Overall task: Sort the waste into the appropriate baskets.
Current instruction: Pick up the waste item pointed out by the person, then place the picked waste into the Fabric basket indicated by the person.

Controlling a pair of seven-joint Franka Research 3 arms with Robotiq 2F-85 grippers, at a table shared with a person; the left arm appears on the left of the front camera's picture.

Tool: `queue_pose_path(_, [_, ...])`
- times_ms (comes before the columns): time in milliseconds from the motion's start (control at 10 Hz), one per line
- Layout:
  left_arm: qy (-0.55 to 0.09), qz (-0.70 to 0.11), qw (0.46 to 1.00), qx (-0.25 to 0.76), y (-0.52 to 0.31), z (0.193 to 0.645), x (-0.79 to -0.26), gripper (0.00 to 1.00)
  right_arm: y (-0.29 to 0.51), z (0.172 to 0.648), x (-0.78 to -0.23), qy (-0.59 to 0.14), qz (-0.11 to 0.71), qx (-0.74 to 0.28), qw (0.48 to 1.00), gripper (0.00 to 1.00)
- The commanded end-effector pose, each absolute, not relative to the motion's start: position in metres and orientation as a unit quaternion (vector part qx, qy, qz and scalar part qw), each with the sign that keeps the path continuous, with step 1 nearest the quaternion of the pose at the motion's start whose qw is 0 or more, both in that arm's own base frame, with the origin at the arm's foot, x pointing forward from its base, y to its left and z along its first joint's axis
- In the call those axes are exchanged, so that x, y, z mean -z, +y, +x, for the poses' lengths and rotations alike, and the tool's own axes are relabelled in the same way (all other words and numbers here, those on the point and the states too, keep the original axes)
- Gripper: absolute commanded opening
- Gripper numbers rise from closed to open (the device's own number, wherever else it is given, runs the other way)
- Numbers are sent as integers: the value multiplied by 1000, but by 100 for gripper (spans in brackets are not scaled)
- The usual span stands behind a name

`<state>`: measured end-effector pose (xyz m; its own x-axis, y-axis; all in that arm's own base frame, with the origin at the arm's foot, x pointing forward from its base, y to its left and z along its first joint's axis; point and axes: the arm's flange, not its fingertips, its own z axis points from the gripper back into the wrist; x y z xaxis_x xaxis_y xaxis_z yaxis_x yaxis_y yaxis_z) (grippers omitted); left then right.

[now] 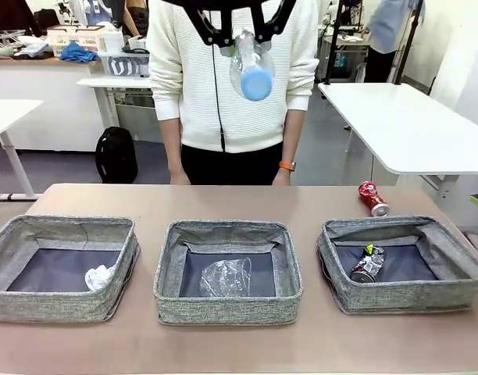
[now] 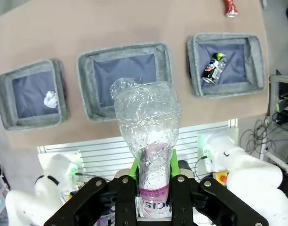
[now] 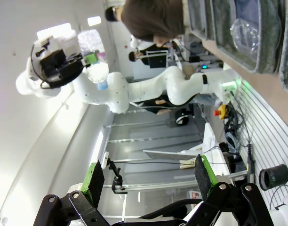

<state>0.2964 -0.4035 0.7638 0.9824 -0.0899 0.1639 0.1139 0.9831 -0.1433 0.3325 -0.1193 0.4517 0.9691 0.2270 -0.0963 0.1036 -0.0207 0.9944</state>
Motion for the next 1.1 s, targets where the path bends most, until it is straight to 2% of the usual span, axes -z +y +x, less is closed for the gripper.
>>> queue_pose_path(0, [-82,-71,993,47,-397,292,-769,24,-120,332,-458,123,713,-38,689,100])
queue_pose_path(1000, [-82,-71,993,47,-397,292,-769,24,-120,332,-458,123,713,-38,689,100])
